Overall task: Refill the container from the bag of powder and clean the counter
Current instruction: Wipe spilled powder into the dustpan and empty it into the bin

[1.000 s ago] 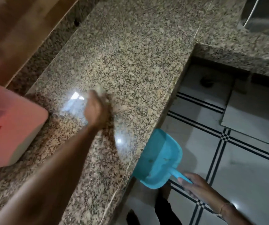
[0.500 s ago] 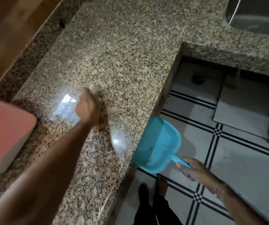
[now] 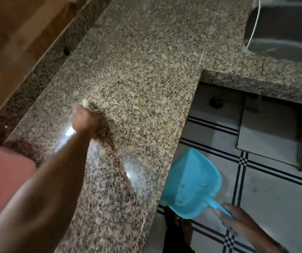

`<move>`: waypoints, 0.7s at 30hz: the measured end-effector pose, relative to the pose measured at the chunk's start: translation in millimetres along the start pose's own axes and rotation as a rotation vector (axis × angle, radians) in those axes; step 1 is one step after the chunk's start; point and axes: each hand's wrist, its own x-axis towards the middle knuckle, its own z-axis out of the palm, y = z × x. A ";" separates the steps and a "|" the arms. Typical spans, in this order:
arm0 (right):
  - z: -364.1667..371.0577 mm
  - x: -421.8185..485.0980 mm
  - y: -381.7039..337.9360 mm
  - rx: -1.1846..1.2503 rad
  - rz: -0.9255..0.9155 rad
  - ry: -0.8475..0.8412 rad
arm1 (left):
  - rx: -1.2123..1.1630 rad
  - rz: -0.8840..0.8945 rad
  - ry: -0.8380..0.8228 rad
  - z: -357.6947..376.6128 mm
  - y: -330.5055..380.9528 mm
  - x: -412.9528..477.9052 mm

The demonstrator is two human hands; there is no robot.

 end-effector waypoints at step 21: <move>23.9 -37.0 1.8 0.020 -0.073 -0.075 | -0.093 0.934 -0.710 -68.6 -32.8 -226.1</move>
